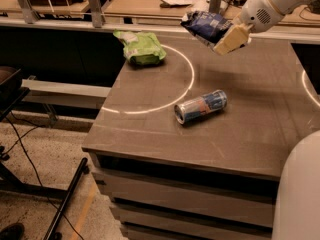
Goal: Pick blue chip bag
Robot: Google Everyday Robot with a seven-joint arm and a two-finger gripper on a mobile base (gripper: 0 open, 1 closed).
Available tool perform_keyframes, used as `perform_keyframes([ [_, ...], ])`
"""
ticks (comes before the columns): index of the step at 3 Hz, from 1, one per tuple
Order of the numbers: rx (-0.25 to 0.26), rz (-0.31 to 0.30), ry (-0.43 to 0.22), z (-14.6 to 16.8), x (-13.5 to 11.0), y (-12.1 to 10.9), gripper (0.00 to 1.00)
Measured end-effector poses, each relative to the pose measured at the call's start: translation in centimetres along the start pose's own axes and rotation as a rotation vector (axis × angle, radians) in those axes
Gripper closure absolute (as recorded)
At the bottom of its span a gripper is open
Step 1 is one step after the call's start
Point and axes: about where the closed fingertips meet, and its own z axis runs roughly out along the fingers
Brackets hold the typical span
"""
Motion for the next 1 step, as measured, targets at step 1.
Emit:
perform_keyframes([
  [1, 0.000, 0.000, 0.000, 0.00, 0.00, 0.00, 1.00],
])
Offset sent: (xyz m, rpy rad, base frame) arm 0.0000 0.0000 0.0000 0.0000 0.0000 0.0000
